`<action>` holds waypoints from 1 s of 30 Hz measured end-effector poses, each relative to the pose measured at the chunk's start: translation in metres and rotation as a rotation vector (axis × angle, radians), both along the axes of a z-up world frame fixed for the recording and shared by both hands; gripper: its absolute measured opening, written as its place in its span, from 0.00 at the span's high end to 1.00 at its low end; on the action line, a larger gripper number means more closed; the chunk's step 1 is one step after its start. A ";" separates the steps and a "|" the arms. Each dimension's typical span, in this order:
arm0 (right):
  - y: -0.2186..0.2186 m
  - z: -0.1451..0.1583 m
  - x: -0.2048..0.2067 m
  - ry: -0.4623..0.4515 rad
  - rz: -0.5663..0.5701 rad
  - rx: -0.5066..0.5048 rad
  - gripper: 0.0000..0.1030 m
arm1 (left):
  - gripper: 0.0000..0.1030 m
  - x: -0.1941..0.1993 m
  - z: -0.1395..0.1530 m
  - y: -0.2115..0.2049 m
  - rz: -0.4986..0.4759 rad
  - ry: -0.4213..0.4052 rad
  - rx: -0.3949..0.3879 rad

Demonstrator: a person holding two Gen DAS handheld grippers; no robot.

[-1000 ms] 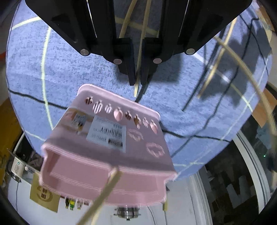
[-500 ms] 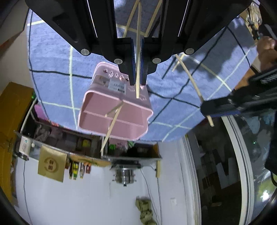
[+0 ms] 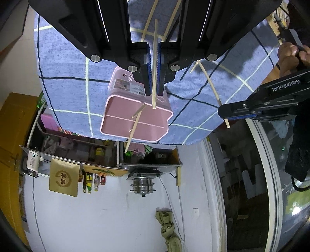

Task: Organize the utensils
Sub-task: 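Lift the chopsticks and carry both tools above the pink basket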

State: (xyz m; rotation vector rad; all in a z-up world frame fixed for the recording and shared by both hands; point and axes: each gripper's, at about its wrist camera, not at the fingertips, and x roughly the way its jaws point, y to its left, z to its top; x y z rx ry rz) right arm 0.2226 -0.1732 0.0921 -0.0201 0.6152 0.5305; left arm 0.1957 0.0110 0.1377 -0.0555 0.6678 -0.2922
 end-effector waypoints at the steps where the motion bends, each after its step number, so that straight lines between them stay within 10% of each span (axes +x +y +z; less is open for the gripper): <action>1: -0.001 0.001 -0.001 -0.004 -0.001 0.004 0.96 | 0.95 0.001 0.001 0.000 0.000 0.001 0.001; 30: 0.000 0.094 0.068 -0.197 -0.062 0.188 0.96 | 0.95 0.102 0.098 0.011 0.052 -0.125 -0.055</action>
